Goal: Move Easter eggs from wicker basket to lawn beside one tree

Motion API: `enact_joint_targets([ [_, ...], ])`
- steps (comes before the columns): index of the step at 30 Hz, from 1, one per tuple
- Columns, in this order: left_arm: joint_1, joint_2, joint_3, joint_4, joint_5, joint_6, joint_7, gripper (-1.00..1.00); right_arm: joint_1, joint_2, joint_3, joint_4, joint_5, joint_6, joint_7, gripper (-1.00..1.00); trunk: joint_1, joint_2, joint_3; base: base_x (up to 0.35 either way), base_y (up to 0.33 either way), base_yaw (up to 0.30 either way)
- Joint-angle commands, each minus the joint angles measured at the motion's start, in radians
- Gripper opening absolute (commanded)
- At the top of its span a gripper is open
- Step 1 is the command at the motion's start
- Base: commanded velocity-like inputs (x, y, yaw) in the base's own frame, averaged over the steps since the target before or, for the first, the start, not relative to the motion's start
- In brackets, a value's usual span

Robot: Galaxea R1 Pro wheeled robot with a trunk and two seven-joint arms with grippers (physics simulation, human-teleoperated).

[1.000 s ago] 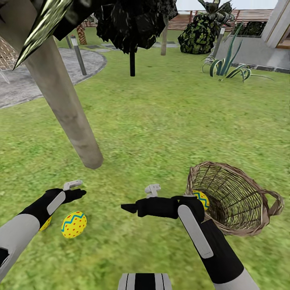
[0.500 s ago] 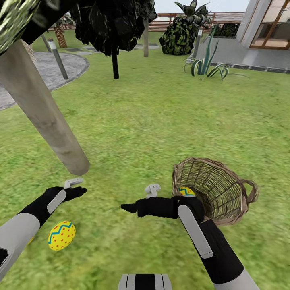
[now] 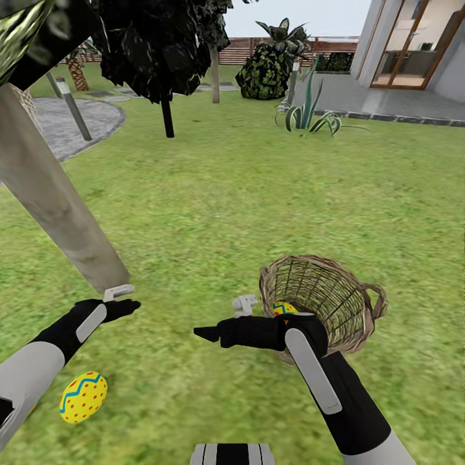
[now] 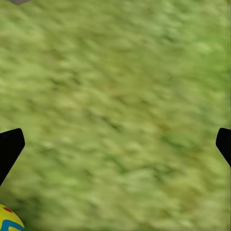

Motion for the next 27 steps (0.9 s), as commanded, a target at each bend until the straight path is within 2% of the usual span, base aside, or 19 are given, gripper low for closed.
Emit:
enact_joint_targets([
  [1,0.000,0.001,-0.007,-0.002,0.010,0.002,0.008,1.00,-0.001,0.000,-0.001,0.000,0.010,0.004,0.010,1.00,0.000,0.000,-0.001,-0.005,0.000,-0.010],
  [7,0.000,0.000,-0.008,-0.002,0.009,0.001,0.009,1.00,-0.001,0.000,-0.001,0.000,0.011,0.004,0.010,1.00,0.000,0.000,-0.001,-0.111,0.000,-0.004],
  [19,0.000,0.000,-0.009,-0.002,0.008,0.001,0.012,1.00,-0.001,0.001,-0.001,0.000,0.010,0.004,0.010,1.00,0.000,0.000,-0.001,-0.252,0.000,0.000],
  [27,0.000,0.000,-0.009,-0.004,0.008,0.001,0.012,1.00,-0.001,0.001,-0.001,0.000,0.011,0.004,0.010,1.00,-0.001,0.000,0.004,-0.061,0.000,-0.053],
])
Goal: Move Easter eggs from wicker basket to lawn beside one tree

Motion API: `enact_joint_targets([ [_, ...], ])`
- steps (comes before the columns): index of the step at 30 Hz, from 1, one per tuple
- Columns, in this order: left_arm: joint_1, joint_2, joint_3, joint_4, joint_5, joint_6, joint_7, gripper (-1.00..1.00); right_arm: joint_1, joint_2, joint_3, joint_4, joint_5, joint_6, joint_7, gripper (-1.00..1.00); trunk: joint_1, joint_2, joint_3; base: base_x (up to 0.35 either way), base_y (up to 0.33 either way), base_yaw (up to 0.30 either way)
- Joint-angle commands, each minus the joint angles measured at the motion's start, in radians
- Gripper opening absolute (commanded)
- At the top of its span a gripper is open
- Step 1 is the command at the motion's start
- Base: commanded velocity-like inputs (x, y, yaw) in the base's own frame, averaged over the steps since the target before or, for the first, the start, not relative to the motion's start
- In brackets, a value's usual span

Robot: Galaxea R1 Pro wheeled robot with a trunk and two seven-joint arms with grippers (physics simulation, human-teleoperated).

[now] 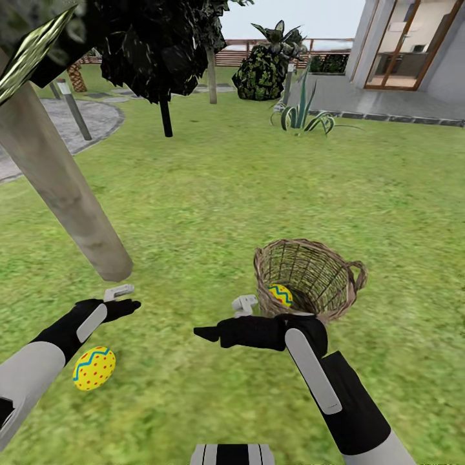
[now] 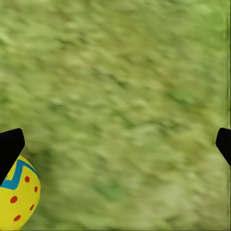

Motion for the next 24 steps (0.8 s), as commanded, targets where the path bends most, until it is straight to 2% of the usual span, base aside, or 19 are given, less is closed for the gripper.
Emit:
enact_joint_targets([
  [1,0.000,0.002,-0.008,-0.003,0.010,0.002,0.008,1.00,-0.001,0.001,-0.001,0.000,0.011,0.004,0.010,1.00,-0.001,0.000,0.003,-0.011,0.000,-0.202],
  [3,0.000,0.002,-0.008,-0.003,0.011,0.002,0.008,1.00,-0.001,0.001,-0.001,0.000,0.012,0.004,0.010,1.00,-0.001,0.000,0.004,-0.007,0.000,-0.228],
  [24,0.000,0.001,-0.008,-0.004,0.010,0.001,0.013,1.00,-0.001,0.001,-0.002,0.000,0.011,0.004,0.010,1.00,-0.010,0.005,0.093,-0.001,0.000,-0.271],
])
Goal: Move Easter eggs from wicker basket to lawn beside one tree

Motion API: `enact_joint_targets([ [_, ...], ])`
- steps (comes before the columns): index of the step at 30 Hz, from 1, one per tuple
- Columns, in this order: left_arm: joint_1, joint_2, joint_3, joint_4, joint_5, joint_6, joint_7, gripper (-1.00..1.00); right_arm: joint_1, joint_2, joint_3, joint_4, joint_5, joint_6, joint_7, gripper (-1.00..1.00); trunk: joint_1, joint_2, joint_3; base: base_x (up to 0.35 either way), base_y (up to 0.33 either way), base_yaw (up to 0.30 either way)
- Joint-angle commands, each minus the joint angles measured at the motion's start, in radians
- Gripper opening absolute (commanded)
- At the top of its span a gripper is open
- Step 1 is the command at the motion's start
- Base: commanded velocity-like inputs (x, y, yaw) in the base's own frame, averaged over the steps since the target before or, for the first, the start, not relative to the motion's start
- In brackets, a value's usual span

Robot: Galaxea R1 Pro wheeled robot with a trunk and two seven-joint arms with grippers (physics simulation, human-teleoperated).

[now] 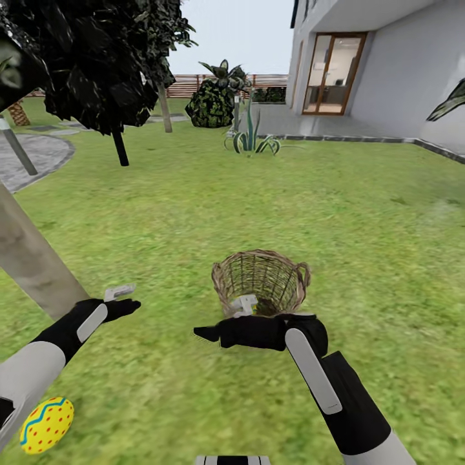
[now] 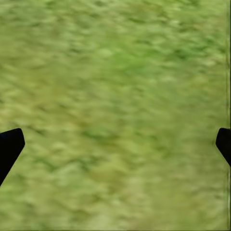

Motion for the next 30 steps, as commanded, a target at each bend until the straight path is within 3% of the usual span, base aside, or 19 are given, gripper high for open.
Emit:
enact_joint_targets([
  [1,0.000,0.002,-0.008,-0.003,0.010,0.003,0.009,1.00,-0.001,0.001,-0.001,0.000,0.011,0.004,0.010,1.00,-0.001,0.000,0.003,0.000,0.000,-0.276],
  [8,0.000,0.002,-0.008,-0.003,0.010,0.003,0.009,1.00,-0.001,0.001,0.000,0.000,0.012,0.004,0.010,1.00,-0.004,0.002,0.031,0.000,0.000,-0.151],
  [30,0.000,0.002,-0.008,-0.003,0.009,0.000,0.009,1.00,-0.001,0.001,0.000,0.001,0.012,0.004,0.010,1.00,-0.004,0.002,0.031,0.000,0.000,-0.004],
])
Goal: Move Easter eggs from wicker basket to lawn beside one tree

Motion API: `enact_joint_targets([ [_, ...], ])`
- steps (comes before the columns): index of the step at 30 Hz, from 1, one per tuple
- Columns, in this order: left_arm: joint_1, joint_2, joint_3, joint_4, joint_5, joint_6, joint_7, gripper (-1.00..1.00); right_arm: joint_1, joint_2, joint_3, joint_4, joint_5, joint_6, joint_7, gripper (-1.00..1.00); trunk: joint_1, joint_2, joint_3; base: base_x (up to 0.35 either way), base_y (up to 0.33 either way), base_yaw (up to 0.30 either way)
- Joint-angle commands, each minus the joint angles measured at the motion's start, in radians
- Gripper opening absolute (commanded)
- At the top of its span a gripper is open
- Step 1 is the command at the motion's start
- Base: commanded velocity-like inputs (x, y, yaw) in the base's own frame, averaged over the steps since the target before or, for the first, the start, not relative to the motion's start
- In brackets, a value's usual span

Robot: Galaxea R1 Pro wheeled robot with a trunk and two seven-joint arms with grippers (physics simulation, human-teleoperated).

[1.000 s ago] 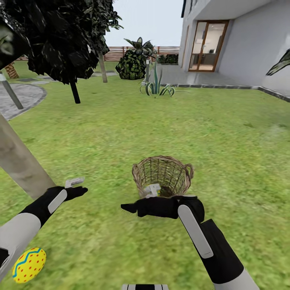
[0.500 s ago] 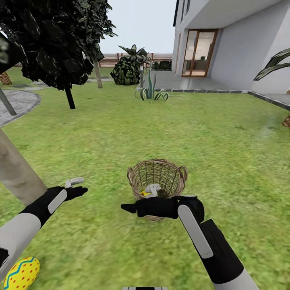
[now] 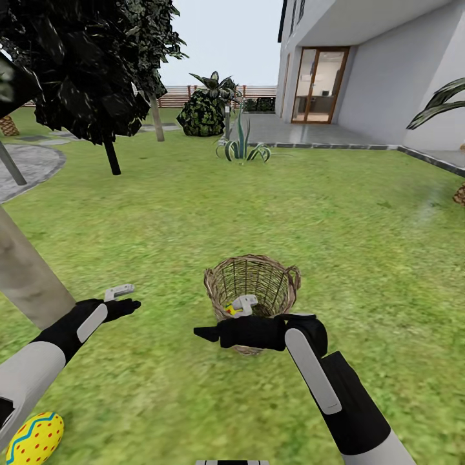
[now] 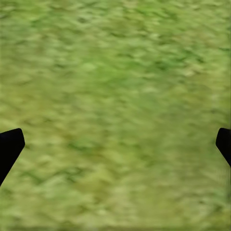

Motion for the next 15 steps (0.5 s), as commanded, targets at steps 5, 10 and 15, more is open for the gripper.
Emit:
enact_joint_targets([
  [5,0.000,0.001,-0.008,-0.002,0.010,0.002,0.009,1.00,-0.001,0.001,0.000,0.000,0.010,0.004,0.011,1.00,0.000,0.000,-0.001,0.000,0.000,0.000],
  [10,0.000,0.001,-0.008,-0.002,0.011,0.002,0.009,1.00,-0.001,0.001,0.000,0.000,0.010,0.004,0.011,1.00,0.000,0.000,-0.001,0.000,0.000,0.000],
  [15,0.000,0.001,-0.008,-0.002,0.010,0.002,0.009,1.00,-0.001,0.001,0.000,0.000,0.010,0.004,0.011,1.00,0.000,0.000,-0.001,0.000,0.000,0.000],
])
